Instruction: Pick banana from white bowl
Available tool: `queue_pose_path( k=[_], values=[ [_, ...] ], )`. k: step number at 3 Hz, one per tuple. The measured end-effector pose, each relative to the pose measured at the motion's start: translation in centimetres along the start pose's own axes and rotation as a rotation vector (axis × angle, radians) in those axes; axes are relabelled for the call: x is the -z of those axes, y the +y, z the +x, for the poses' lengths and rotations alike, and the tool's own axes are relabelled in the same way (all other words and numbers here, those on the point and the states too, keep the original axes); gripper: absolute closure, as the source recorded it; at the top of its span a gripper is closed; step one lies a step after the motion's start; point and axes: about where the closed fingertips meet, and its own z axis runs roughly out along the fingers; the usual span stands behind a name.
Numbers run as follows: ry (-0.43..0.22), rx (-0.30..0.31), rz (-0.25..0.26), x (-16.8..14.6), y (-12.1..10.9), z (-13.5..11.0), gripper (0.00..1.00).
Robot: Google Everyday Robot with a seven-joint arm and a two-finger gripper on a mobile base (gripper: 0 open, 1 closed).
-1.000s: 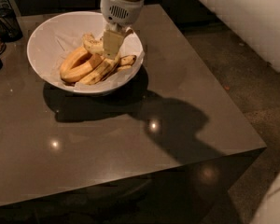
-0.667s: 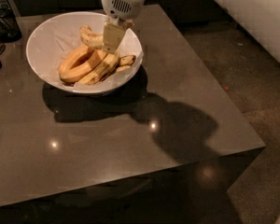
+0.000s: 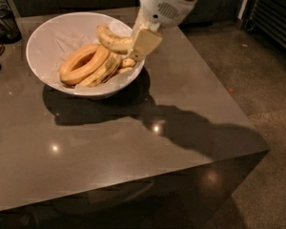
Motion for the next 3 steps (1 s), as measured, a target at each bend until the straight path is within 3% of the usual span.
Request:
queue_pose_path(
  k=[2,3],
  values=[
    [-0.008,-0.013,-0.003,1.2,1.9,0.8,1.0],
    [-0.029,-0.026,-0.012,2.3,5.8,0.9,1.0]
  ],
)
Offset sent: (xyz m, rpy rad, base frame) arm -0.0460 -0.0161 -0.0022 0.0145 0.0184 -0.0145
